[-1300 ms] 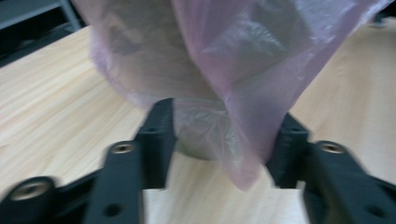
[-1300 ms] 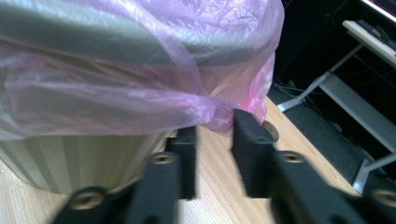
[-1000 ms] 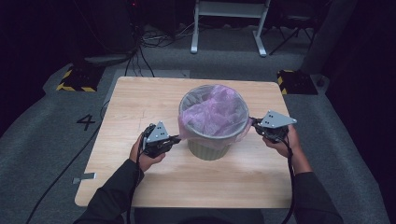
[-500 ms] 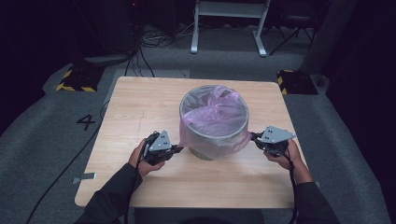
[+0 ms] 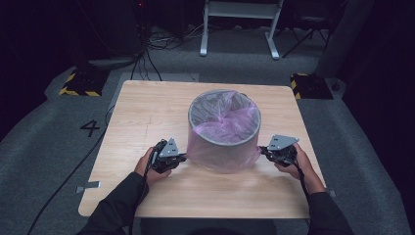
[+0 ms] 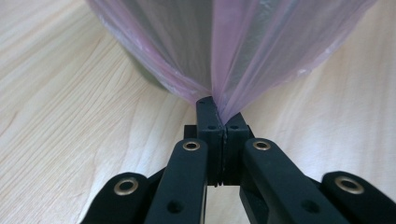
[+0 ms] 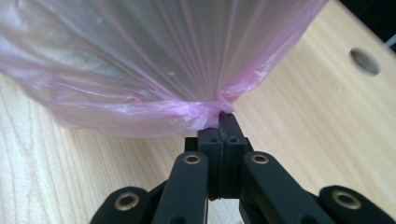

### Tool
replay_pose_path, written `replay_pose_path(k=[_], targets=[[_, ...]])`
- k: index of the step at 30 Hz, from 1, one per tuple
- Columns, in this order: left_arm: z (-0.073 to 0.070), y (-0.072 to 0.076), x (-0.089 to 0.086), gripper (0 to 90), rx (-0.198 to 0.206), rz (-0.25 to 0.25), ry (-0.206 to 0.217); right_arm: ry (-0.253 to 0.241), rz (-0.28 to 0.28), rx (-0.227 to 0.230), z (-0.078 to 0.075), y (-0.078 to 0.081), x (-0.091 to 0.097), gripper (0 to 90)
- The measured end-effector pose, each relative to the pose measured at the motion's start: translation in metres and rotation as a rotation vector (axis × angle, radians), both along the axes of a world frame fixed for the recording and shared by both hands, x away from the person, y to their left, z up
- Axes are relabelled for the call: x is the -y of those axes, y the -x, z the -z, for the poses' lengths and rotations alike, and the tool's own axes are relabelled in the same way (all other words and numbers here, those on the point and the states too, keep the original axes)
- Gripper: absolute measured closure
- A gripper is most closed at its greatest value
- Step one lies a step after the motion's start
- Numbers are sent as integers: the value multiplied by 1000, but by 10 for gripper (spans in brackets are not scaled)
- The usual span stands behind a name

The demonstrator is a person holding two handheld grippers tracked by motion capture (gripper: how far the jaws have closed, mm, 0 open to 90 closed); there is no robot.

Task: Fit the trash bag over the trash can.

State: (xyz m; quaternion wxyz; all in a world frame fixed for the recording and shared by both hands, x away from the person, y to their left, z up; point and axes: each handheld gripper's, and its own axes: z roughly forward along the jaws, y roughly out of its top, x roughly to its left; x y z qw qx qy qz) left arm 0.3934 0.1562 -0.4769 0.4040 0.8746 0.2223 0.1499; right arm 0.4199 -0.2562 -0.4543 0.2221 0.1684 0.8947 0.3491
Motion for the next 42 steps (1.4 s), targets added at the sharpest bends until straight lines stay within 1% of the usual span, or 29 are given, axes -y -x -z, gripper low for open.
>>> replay_pose_path(k=[1, 3, 4, 5, 6, 7, 8, 9, 10, 12, 13, 14, 15, 16, 17, 19, 20, 22, 25, 28, 30, 33, 34, 35, 36, 37, 39, 40, 42], targets=[[2, -2, -1, 889, -5, -7, -3, -2, 12, -17, 2, -3, 1, 900], [6, -4, -1, 866, -12, -31, -8, -28, 27, -45, 6, -7, 4, 900], [7, -5, -2, 858, -14, -33, -5, -39, 40, -60, 8, -10, 6, 900], [7, -4, -3, 845, -12, -34, -7, -42, 47, -68, 10, -11, 7, 900], [8, -3, -4, 810, -5, -48, 1, -45, 55, -74, 12, -12, 8, 900], [7, -2, -5, 701, -5, -60, 7, -52, 66, -81, 13, -14, 10, 900], [6, -2, -7, 610, -14, -78, 28, -62, 75, -91, 14, -14, 11, 893], [6, -2, -10, 494, -34, -78, 46, -80, 71, -99, 15, -15, 14, 841], [5, 0, -13, 384, -46, -84, 57, -83, 73, -99, 16, -14, 15, 753], [4, 5, -19, 222, -57, -113, 86, -103, 86, -112, 16, -14, 19, 685], [3, 7, -22, 189, -61, -119, 96, -116, 87, -118, 15, -13, 21, 641], [2, 12, -26, 177, -53, -133, 108, -134, 90, -128, 14, -12, 24, 604], [2, 15, -29, 174, -46, -140, 111, -165, 99, -136, 13, -11, 28, 577], [1, 21, -34, 176, -43, -129, 121, -182, 96, -140, 12, -10, 31, 555], [1, 23, -36, 170, -43, -130, 125, -211, 99, -146, 10, -6, 37, 503], [1, 30, -41, 164, -35, -162, 120, -229, 112, -162, 8, -2, 44, 423], [2, 32, -43, 164, -38, -174, 115, -240, 119, -160, 7, 2, 48, 391], [7, 36, -46, 165, -41, -216, 85, -268, 131, -161, 5, 8, 54, 327], [13, 40, -52, 163, -67, -224, 84, -327, 140, -160, 0, 16, 62, 251], [18, 43, -57, 163, -83, -239, 65, -371, 154, -147, -6, 21, 64, 231], [21, 43, -59, 163, -96, -240, 54, -369, 165, -131, -11, 24, 63, 222], [26, 43, -61, 162, -107, -248, 17, -368, 175, -99, -19, 27, 59, 223], [26, 43, -60, 163, -103, -257, 3, -370, 184, -90, -22, 28, 58, 224], [26, 43, -61, 162, -95, -266, -1, -372, 190, -88, -25, 29, 57, 226], [26, 42, -62, 163, -97, -269, 3, -374, 190, -82, -27, 30, 55, 225], [26, 42, -63, 163, -109, -270, -5, -374, 189, -70, -30, 31, 54, 223], [27, 41, -63, 157, -118, -286, -25, -375, 190, -43, -36, 34, 51, 222], [27, 40, -64, 152, -129, -288, -21, -374, 194, -35, -38, 34, 50, 222], [27, 39, -64, 149, -127, -296, -21, -394, 198, -16, -47, 36, 46, 221]])
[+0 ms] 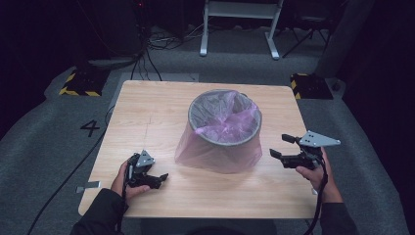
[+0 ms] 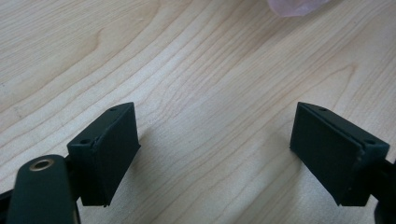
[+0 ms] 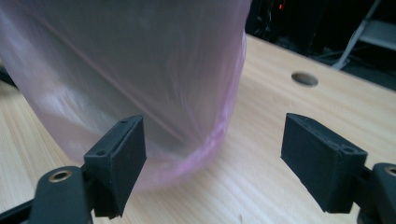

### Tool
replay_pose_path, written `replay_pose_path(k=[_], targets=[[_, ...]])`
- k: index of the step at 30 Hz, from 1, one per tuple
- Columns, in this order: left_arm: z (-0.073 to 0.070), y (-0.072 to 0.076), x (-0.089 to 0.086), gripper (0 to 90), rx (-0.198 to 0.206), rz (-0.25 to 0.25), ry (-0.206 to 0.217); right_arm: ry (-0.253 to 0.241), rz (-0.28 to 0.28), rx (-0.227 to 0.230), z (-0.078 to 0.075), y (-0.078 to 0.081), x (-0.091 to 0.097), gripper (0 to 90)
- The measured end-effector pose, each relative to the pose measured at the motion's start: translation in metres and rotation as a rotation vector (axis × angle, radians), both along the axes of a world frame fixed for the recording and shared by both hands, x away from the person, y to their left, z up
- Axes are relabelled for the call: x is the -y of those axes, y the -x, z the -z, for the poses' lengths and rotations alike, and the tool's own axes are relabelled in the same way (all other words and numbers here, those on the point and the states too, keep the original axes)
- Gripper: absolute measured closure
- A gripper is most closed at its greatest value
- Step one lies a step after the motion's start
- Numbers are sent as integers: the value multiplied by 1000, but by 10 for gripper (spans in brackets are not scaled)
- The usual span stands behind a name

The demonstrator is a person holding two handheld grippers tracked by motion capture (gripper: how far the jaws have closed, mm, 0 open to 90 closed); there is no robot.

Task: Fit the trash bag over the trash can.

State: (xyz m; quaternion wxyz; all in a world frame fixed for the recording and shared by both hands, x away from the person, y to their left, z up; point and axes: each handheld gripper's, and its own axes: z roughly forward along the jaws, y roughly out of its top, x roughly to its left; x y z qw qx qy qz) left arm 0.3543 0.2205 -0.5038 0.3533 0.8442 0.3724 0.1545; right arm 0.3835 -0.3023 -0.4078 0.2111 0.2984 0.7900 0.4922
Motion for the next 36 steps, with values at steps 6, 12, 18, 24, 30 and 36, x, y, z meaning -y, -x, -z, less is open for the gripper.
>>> replay_pose_path(k=[6, 12, 18, 24, 30, 36], targets=[[0, -1, 0, 140, 0, -1, 0, 6, -4, 52, -24, 1, -12, 221], [0, -2, 1, 134, -8, 1, 2, 25, -24, 102, -56, -3, -24, 220], [0, -3, 2, 134, -3, -7, -2, 26, -31, 126, -78, -14, -33, 220], [0, -3, 2, 134, -2, -8, -2, 43, -44, 126, -95, -26, -48, 221], [0, -3, 2, 134, -3, -8, -2, 82, -70, 125, -109, -38, -70, 221], [0, -3, 2, 134, -3, -8, -2, 122, -110, 100, -114, -53, -94, 222]])
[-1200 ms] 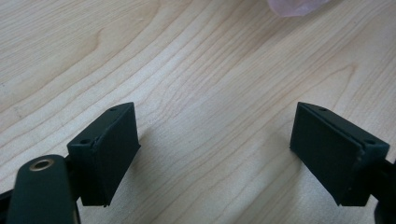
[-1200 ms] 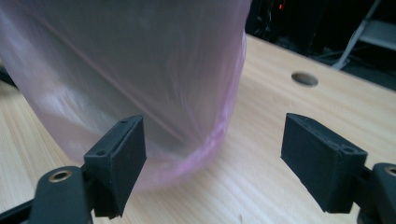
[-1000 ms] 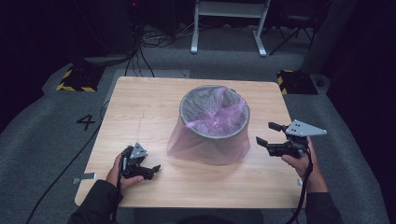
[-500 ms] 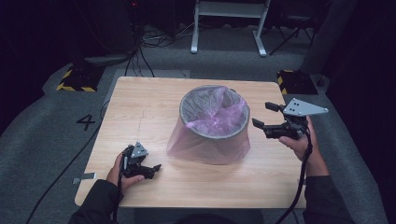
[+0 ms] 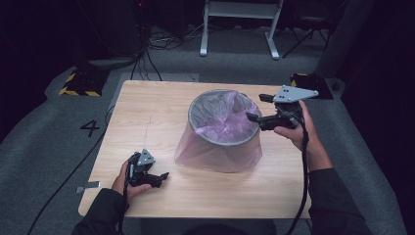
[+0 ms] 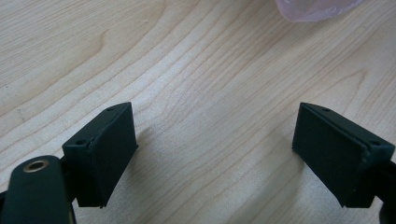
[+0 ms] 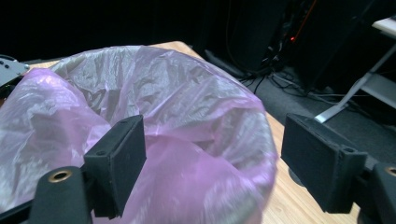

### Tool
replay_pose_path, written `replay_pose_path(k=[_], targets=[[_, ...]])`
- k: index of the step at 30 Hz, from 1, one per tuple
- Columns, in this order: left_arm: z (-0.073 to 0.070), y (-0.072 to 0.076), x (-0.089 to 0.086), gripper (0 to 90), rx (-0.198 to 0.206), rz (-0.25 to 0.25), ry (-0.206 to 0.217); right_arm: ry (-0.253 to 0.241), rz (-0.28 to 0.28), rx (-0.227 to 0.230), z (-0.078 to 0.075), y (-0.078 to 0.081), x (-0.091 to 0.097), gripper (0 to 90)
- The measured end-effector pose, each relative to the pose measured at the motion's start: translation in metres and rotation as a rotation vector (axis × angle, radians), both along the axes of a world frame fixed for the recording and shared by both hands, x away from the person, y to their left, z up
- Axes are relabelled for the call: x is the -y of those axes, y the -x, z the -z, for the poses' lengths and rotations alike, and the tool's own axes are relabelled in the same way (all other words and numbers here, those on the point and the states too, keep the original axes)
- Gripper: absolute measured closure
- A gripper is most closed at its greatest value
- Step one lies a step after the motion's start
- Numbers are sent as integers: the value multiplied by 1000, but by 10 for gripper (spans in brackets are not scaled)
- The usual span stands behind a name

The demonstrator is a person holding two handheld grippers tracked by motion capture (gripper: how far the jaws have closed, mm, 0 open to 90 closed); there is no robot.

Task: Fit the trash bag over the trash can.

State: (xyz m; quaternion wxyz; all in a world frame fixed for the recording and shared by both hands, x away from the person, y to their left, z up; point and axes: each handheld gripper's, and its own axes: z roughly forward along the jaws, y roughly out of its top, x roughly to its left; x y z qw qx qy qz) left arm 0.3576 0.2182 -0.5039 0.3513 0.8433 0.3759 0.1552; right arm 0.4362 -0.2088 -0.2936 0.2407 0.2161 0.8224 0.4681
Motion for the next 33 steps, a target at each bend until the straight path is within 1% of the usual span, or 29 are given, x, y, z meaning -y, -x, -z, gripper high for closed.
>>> replay_pose_path(k=[4, 9, 13, 15, 16, 18, 22, 25, 29, 32, 33], targets=[[0, 0, 1, 135, -5, -4, 8, 44, -15, -14, 2, -9, -15, 230], [0, 0, 0, 134, -5, -3, 8, 113, -34, -57, 11, -22, -38, 237], [0, 0, 1, 135, -4, -4, 8, 165, -42, -94, 17, -29, -50, 241], [0, 0, 1, 135, -4, -4, 8, 188, -48, -108, 19, -32, -53, 244], [0, 0, 1, 135, -4, -4, 8, 199, -54, -125, 20, -33, -56, 246], [0, 0, 1, 135, -4, -4, 8, 212, -69, -141, 22, -35, -58, 247], [0, 0, 1, 135, -4, -4, 8, 268, -86, -170, 27, -37, -63, 249], [0, 0, 1, 135, -4, -4, 9, 317, -91, -176, 31, -39, -66, 253], [0, 0, 1, 135, -4, -4, 9, 356, -105, -195, 35, -40, -69, 253], [0, 0, 1, 135, -4, -4, 9, 392, -104, -206, 38, -43, -71, 253], [0, 0, 1, 135, -4, -4, 8, 407, -105, -216, 39, -44, -72, 258]])
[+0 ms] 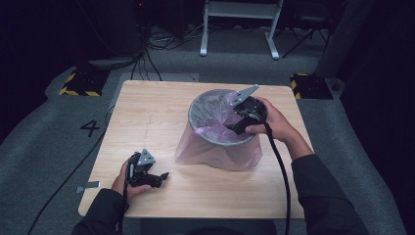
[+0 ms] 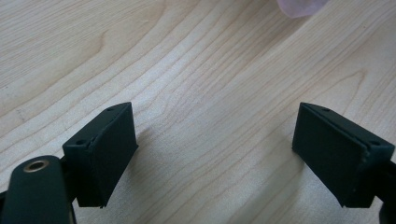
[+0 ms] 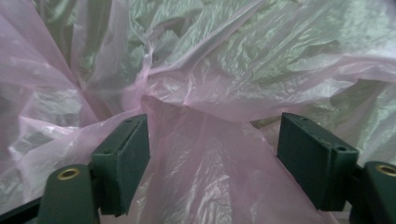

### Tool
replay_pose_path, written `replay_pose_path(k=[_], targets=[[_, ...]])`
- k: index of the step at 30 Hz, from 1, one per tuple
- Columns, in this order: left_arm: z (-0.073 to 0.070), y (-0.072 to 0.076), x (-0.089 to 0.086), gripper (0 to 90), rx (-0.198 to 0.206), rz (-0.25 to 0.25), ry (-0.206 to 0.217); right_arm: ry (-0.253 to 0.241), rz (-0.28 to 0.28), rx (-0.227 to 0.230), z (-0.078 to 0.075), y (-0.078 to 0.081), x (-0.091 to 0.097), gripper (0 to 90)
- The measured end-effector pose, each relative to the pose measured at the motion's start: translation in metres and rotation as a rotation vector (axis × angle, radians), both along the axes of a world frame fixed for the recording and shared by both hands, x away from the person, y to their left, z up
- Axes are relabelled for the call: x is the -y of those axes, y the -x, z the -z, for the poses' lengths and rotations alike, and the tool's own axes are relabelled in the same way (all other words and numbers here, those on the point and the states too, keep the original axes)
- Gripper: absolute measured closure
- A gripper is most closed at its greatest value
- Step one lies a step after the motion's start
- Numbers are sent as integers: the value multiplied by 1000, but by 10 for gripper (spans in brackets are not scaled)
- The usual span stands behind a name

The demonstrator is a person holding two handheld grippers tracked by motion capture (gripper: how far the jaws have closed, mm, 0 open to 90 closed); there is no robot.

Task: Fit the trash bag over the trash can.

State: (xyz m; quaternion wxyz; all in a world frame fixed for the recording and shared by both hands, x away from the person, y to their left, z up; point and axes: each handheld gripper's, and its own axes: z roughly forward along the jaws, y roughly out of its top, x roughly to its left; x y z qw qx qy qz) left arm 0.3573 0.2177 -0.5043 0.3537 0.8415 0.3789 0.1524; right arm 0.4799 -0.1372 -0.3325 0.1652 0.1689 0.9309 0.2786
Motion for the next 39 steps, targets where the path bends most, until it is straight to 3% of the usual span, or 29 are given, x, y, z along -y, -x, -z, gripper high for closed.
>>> replay_pose_path(k=[7, 16, 21, 31, 39], targets=[[0, 0, 0, 135, 0, 0, 0, 58, -18, -27, 1, -2, -4, 253], [0, 0, 0, 135, 0, 0, 0, 183, -20, -96, 3, -9, -13, 267], [0, 0, 0, 136, 3, 2, -5, 218, -25, -118, 5, -10, -16, 250], [0, 0, 0, 138, 3, 3, -4, 176, 2, -83, 4, -7, -13, 239], [0, 0, 0, 138, 3, 2, -4, 82, -3, -29, 1, 1, -7, 218]])
